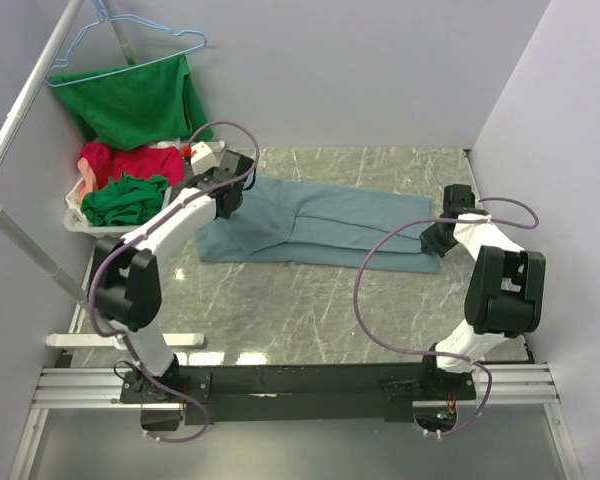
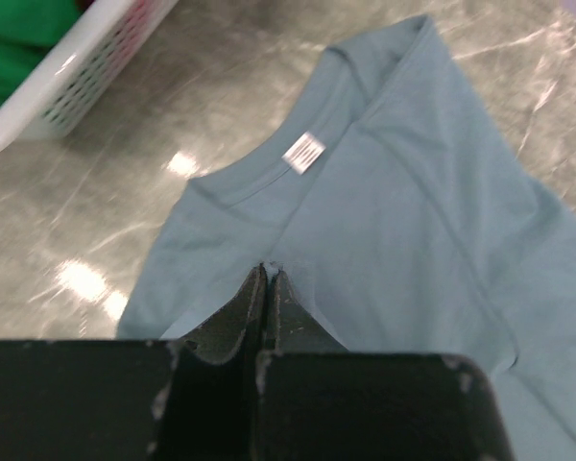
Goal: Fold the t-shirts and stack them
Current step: Fold the tshirt
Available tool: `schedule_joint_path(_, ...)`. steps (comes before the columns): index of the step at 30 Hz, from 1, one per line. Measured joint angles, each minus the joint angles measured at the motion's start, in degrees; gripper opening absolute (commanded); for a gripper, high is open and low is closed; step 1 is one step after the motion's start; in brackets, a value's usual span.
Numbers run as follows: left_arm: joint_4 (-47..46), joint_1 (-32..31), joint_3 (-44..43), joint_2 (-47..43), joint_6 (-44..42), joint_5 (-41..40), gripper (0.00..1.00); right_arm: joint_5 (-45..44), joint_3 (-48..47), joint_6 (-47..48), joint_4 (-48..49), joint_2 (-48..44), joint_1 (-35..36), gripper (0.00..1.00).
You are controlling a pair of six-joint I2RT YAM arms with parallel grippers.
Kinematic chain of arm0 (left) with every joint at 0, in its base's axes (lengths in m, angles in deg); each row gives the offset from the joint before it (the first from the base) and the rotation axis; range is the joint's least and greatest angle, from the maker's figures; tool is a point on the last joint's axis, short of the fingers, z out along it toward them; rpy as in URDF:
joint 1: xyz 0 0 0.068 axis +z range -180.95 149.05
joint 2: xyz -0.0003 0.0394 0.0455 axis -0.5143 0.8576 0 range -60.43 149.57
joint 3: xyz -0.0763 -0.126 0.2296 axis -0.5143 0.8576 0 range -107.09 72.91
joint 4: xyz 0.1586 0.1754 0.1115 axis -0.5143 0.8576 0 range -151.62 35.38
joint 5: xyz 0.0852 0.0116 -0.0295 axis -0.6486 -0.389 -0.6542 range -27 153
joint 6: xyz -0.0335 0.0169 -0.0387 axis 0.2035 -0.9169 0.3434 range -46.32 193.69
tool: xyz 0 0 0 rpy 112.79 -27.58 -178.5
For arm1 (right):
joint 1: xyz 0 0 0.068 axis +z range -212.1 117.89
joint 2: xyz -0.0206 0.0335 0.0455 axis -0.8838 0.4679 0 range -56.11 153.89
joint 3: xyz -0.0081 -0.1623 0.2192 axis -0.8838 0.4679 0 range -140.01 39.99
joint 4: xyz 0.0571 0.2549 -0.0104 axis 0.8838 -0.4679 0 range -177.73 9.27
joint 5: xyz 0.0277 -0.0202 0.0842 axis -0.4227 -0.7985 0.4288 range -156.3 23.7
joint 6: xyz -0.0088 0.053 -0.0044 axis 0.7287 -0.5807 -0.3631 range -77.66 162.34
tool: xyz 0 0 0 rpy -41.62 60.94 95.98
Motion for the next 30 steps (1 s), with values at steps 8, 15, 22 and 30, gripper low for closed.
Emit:
schedule_joint_path(8,-1.84,1.46,-5.07,6.82,-2.49,0.92,0.01,0.59,-3.80,-0.59,0.92,4.55,-0.07,0.00)
schedule_joint_path(15,-2.38,3.19,-8.09,10.34,-3.87,1.70,0.01,0.68,-7.69,-1.03,0.83,6.34,-0.07,0.00)
schedule_joint_path(22,-3.67,5.01,-11.72,14.01,-5.81,2.91,0.23,1.09,-10.80,-0.83,1.25,10.14,-0.09,0.42)
schedule_joint_path(30,-8.07,7.98,-18.67,20.55,-10.34,2.99,0.64,-0.02,-11.67,0.11,1.51,10.40,-0.13,0.59)
